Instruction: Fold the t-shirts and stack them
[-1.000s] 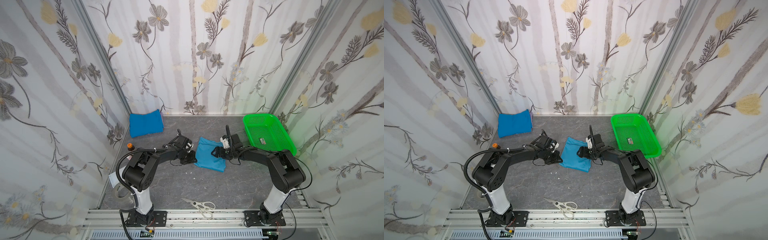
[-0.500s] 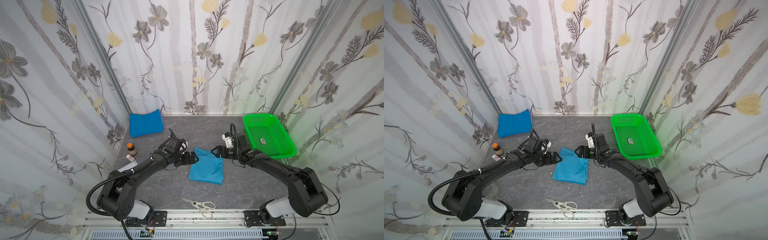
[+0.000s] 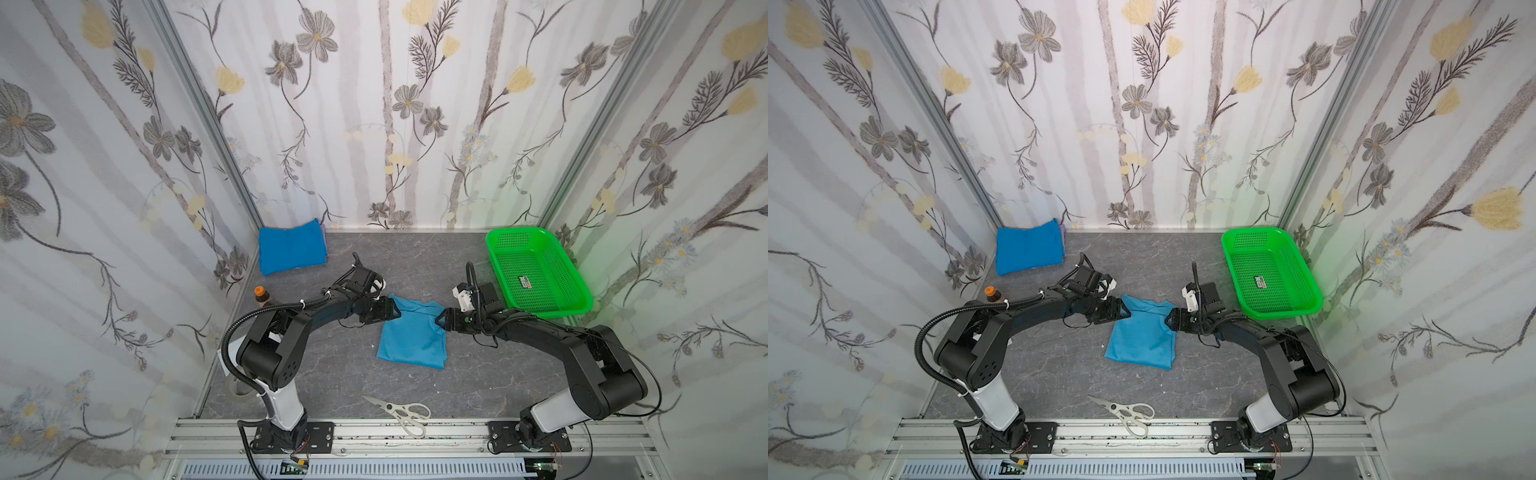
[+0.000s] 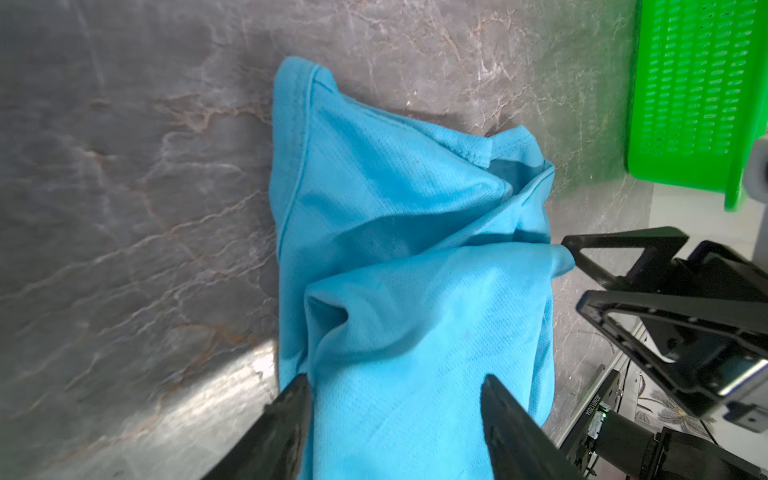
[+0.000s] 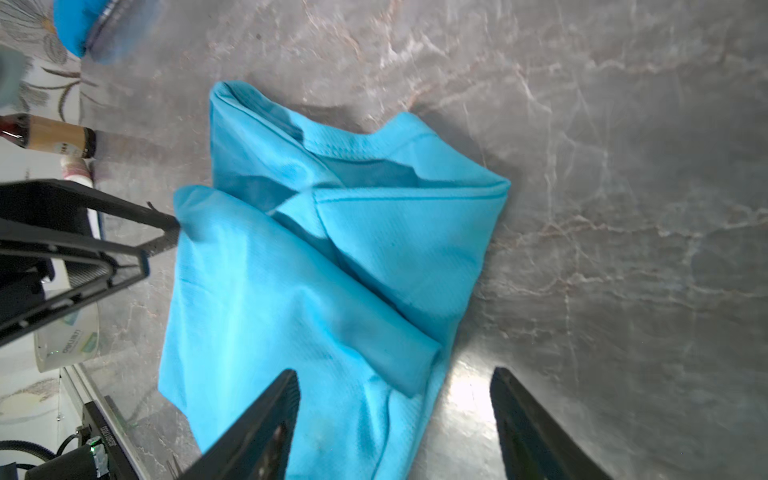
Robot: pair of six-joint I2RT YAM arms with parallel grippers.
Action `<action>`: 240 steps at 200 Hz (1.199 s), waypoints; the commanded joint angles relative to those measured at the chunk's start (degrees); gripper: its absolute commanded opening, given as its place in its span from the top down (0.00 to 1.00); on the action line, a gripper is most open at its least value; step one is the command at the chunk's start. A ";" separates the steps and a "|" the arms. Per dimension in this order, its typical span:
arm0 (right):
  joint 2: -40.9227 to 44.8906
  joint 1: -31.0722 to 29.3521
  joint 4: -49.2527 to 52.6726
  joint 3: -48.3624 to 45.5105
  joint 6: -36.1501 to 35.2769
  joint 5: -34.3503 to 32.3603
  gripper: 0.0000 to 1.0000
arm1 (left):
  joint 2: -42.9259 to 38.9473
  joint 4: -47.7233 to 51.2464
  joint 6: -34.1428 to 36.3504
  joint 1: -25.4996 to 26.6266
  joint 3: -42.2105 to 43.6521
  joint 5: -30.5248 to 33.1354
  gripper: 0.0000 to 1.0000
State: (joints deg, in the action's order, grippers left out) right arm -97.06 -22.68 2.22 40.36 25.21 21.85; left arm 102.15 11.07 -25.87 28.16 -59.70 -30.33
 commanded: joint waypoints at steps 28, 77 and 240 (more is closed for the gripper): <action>-0.48 -0.26 -6.08 -1.07 -0.51 2.31 0.55 | 2.77 -1.97 0.97 -0.53 -2.71 -1.22 0.60; -0.34 -0.66 -6.35 -0.85 -0.16 2.31 0.90 | 1.00 -0.22 1.28 -0.47 -3.07 -0.54 0.99; 13.57 -0.58 0.87 2.84 0.77 -1.10 1.00 | -7.32 5.21 2.63 0.18 -7.24 -1.83 1.00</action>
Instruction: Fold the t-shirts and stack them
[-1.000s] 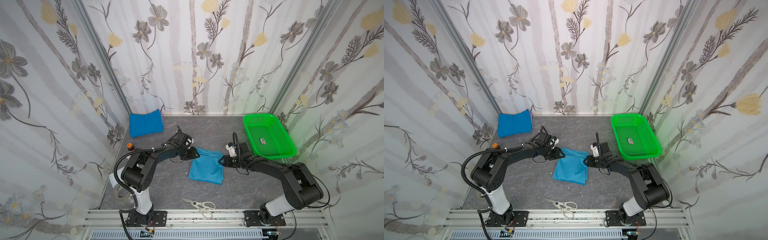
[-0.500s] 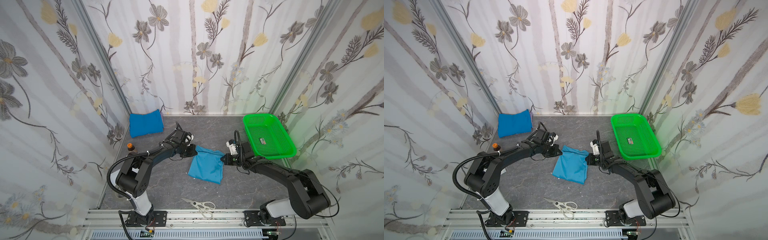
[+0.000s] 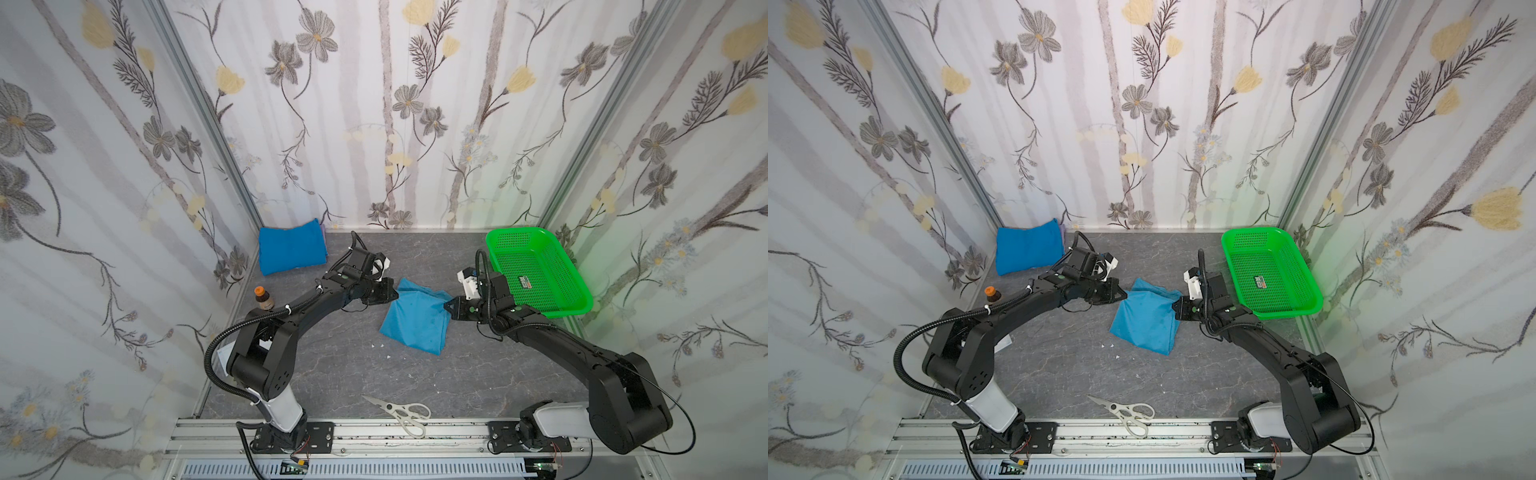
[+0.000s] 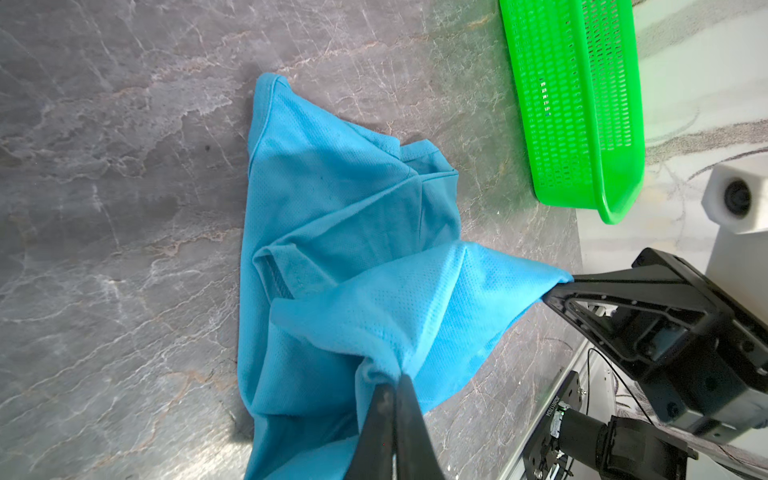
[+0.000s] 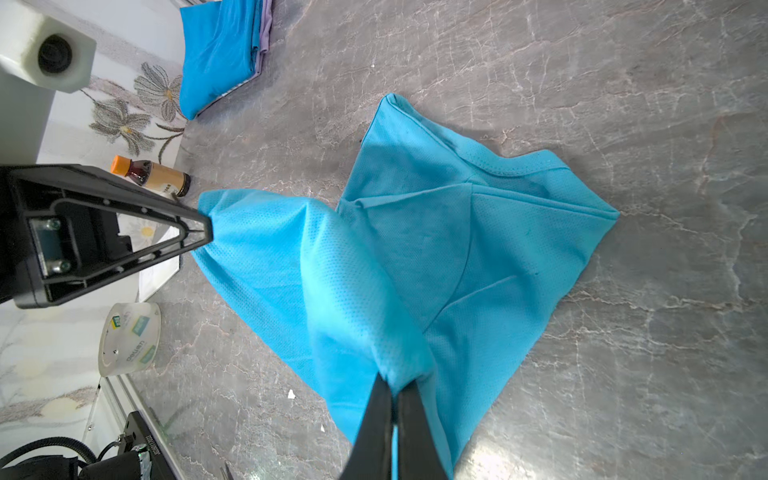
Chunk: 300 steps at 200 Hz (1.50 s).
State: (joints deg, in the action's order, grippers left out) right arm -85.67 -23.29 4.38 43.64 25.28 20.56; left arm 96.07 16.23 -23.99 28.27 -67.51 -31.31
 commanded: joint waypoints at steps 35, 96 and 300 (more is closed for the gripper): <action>2.48 2.19 -0.99 0.46 1.64 1.32 1.00 | 1.55 0.95 0.70 0.29 -6.30 -2.79 1.00; -22.86 10.89 -5.58 12.55 2.61 5.47 1.00 | 28.31 3.60 0.70 -1.86 -32.55 -8.59 1.00; -28.79 8.46 -9.91 9.80 11.89 -7.69 1.00 | 58.00 11.67 -0.32 -2.29 -71.46 -15.91 0.91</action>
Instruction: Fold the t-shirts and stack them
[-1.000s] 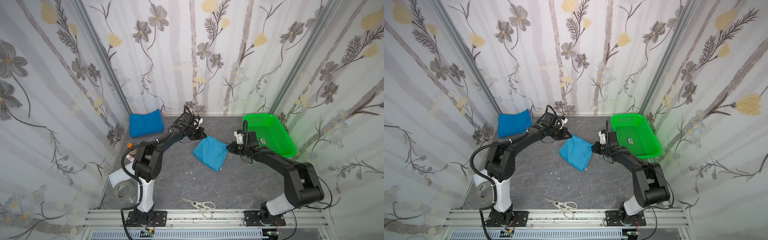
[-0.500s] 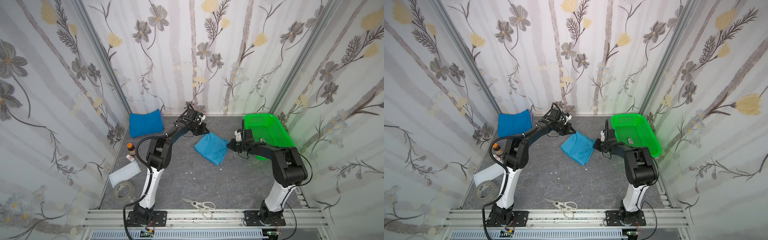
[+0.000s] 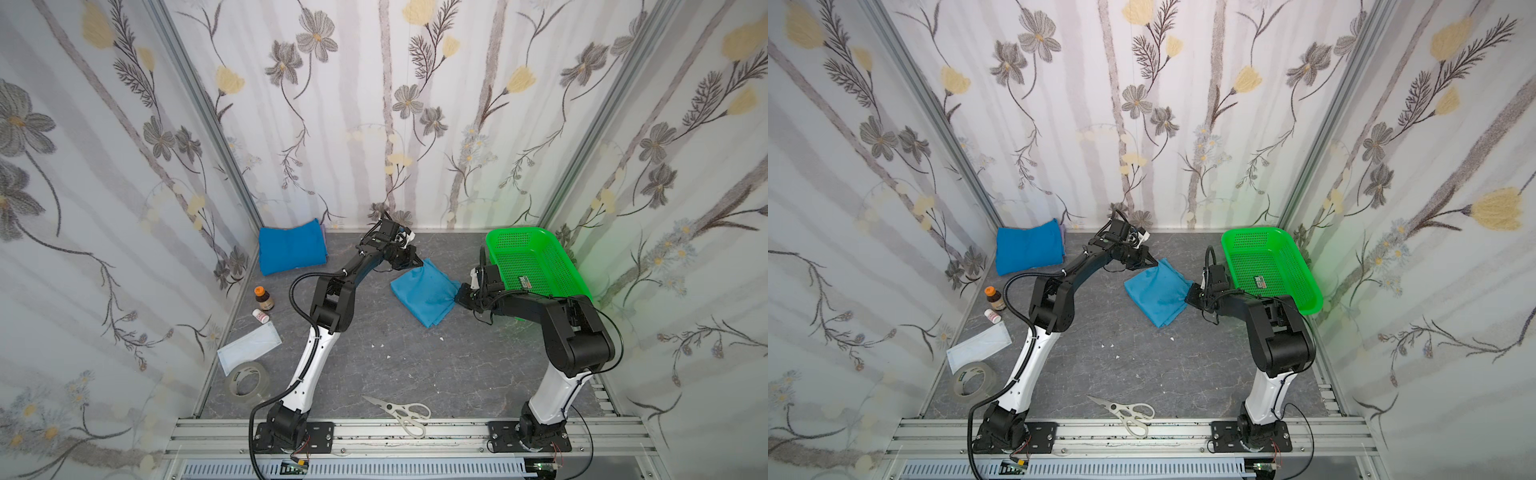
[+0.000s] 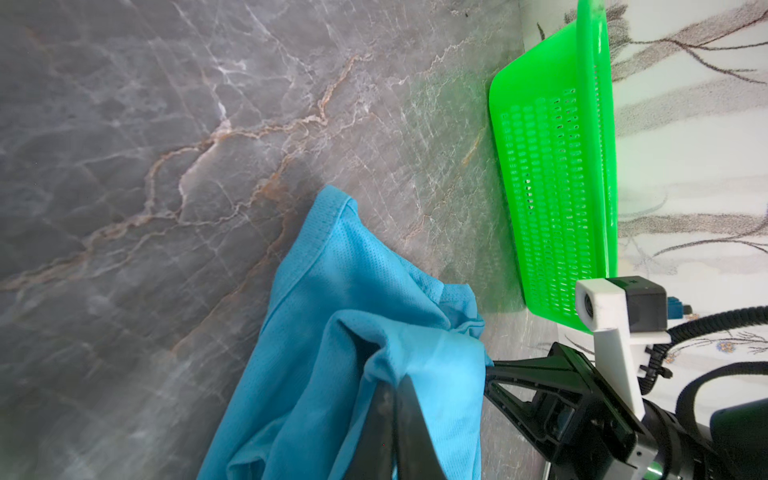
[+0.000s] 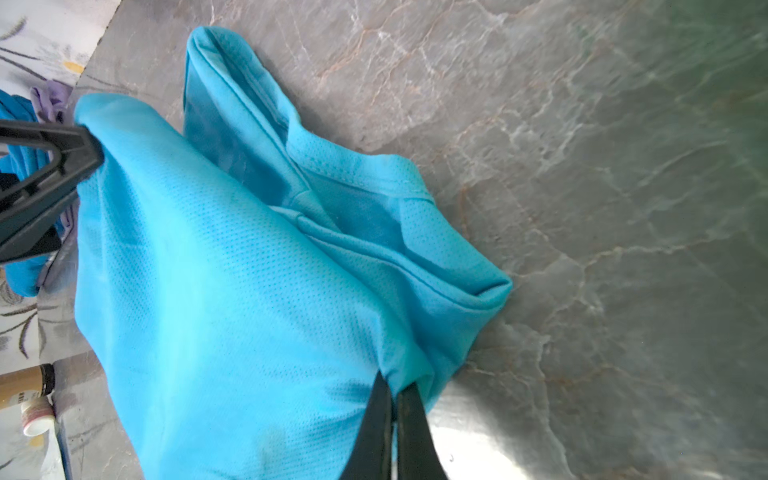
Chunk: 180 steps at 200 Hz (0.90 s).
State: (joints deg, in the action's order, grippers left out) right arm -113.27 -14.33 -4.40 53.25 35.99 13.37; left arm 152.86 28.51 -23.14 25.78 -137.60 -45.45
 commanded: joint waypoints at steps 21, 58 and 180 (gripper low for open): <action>-1.43 -1.09 -1.60 -0.36 1.76 -0.62 1.00 | 3.19 -0.69 -1.97 0.22 -2.78 -2.01 0.90; 0.40 -1.71 -2.08 -2.37 1.52 -0.21 1.00 | 6.61 -1.11 -3.36 0.19 -6.28 -2.08 0.80; 21.35 -5.54 2.75 -11.00 -5.22 2.08 0.17 | -25.29 -7.48 3.31 -5.63 27.99 4.89 0.00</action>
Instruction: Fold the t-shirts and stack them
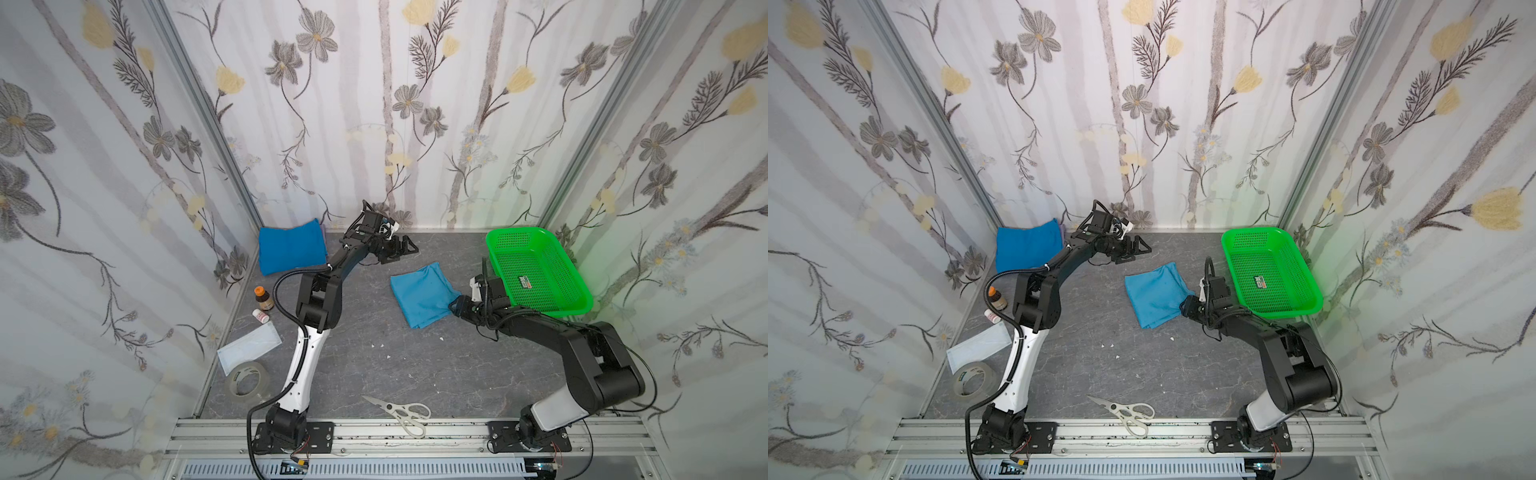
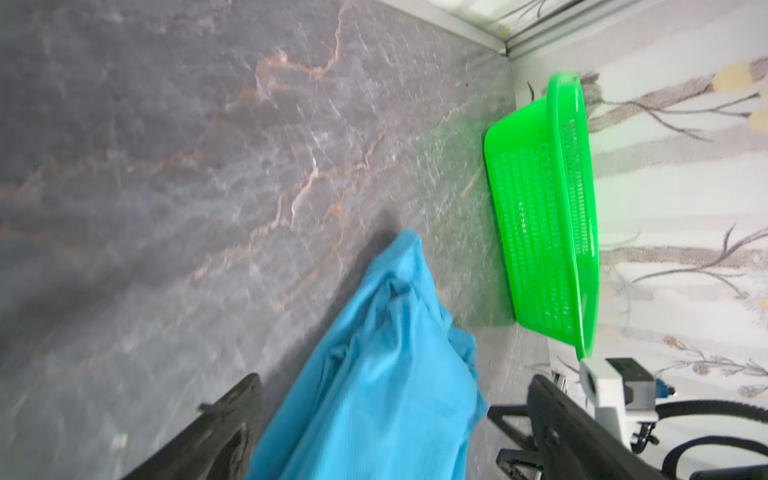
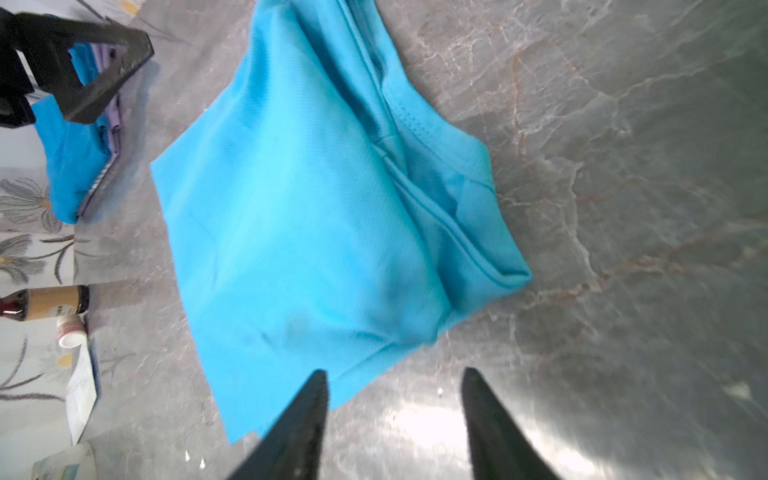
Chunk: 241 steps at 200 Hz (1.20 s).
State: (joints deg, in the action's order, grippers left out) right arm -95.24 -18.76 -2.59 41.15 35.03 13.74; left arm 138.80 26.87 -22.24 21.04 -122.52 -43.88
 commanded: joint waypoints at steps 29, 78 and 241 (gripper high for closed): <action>0.07 -1.36 3.10 12.08 -7.89 7.78 0.01 | -23.47 -16.29 -1.17 -1.87 34.99 6.53 0.00; -23.08 -1.36 3.92 32.63 -9.66 20.30 0.00 | -29.40 -25.77 -6.96 -1.71 51.78 5.99 0.00; -43.02 2.78 -1.94 45.25 3.73 20.80 0.00 | -21.29 -32.14 -14.64 4.82 51.51 9.50 0.01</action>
State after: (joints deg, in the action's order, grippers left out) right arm -139.65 -15.66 -8.80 87.42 37.36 40.82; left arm 116.03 -1.21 -32.86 25.43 -70.57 -36.29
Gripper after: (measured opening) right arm 0.995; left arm 0.996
